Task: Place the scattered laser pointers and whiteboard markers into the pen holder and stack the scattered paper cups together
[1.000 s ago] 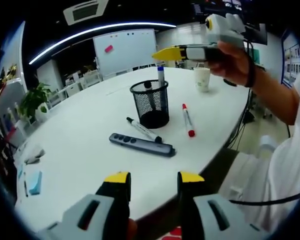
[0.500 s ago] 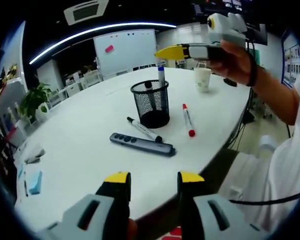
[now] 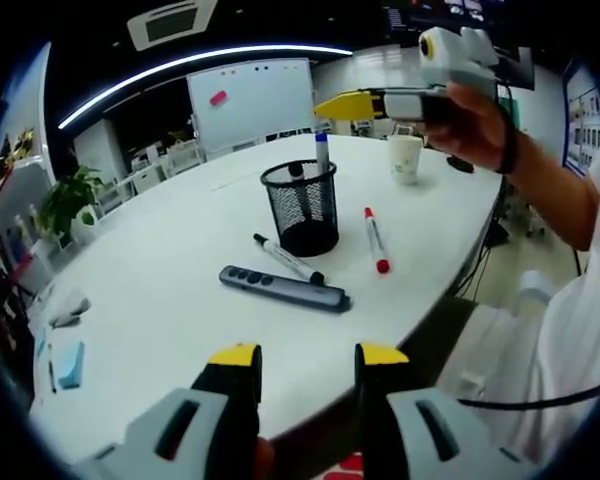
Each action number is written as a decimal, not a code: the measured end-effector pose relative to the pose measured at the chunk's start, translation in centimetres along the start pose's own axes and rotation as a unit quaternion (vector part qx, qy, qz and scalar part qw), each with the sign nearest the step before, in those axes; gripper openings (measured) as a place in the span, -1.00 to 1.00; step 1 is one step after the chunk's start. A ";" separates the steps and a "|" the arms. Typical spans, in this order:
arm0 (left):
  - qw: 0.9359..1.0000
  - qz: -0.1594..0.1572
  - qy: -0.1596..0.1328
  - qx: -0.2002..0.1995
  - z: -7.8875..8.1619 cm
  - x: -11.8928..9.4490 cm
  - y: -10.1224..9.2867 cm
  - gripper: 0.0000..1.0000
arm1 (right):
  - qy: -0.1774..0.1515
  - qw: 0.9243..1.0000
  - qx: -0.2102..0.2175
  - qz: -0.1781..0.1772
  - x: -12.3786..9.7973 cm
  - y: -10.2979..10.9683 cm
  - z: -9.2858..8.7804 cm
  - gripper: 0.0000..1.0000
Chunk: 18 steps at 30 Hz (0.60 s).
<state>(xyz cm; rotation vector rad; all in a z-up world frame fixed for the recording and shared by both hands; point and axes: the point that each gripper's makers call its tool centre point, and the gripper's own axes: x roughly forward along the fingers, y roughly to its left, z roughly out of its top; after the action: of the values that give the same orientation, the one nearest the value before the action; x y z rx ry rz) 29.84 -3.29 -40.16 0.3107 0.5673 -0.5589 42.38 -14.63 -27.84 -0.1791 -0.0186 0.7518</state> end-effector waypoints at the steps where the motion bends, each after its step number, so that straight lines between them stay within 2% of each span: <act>1: 1.000 0.000 0.000 0.000 0.0 0.0 0.0 -0.25 | 0.000 1.000 0.001 -0.001 -0.1 0.0 -0.1 -0.72; 18: 1.000 0.000 0.000 0.003 0.1 0.0 0.0 -0.25 | -0.002 1.000 0.008 -0.013 -0.7 -0.6 -0.5 -0.72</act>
<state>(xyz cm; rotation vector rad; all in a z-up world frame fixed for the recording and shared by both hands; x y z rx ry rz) 29.86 -3.37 -40.06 0.3166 0.5667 -0.5614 42.30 -15.66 -28.14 -0.1627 -0.0192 0.7252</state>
